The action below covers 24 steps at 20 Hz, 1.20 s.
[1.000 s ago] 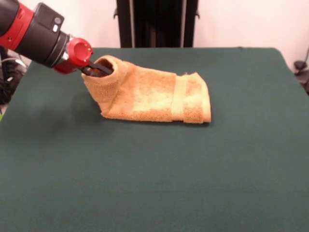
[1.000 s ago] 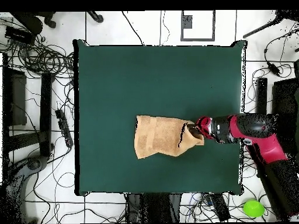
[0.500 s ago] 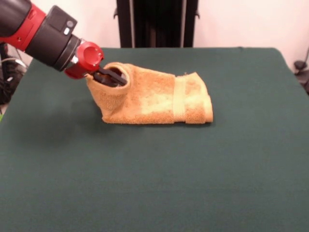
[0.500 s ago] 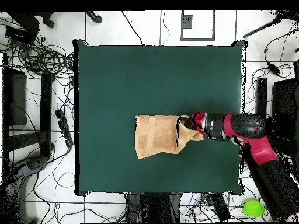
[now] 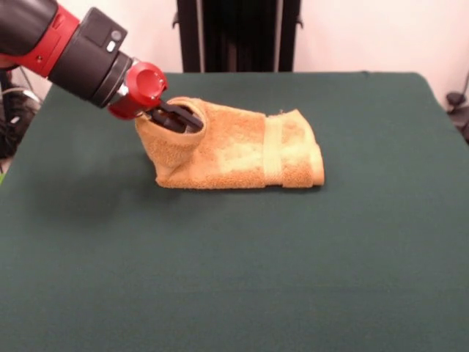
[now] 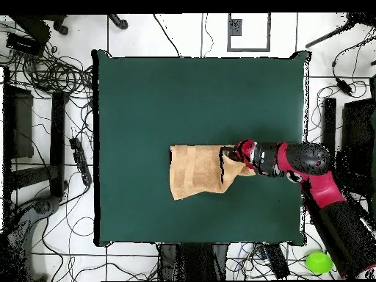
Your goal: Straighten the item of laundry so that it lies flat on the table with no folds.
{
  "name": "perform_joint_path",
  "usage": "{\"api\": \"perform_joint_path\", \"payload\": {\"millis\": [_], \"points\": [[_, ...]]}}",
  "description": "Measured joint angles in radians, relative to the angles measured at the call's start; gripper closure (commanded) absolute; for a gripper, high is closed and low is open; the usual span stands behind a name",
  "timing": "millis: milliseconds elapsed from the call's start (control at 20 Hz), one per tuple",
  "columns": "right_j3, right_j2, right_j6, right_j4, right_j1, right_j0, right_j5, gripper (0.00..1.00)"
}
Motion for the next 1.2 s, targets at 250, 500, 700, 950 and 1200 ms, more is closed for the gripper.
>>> {"api": "perform_joint_path", "payload": {"millis": [250, 500, 700, 950, 1200], "points": [[0.000, 0.000, 0.000, 0.030, -0.007, 0.009, 0.000, 0.00], [0.004, 0.000, 0.000, 0.048, -0.019, 0.014, -0.016, 0.00], [0.010, 0.000, 0.000, 0.068, -0.038, 0.018, -0.040, 0.00], [0.011, 0.000, 0.000, 0.070, -0.052, 0.034, -0.048, 1.00], [0.010, 0.001, 0.000, 0.070, -0.062, 0.051, -0.048, 1.00]]}}
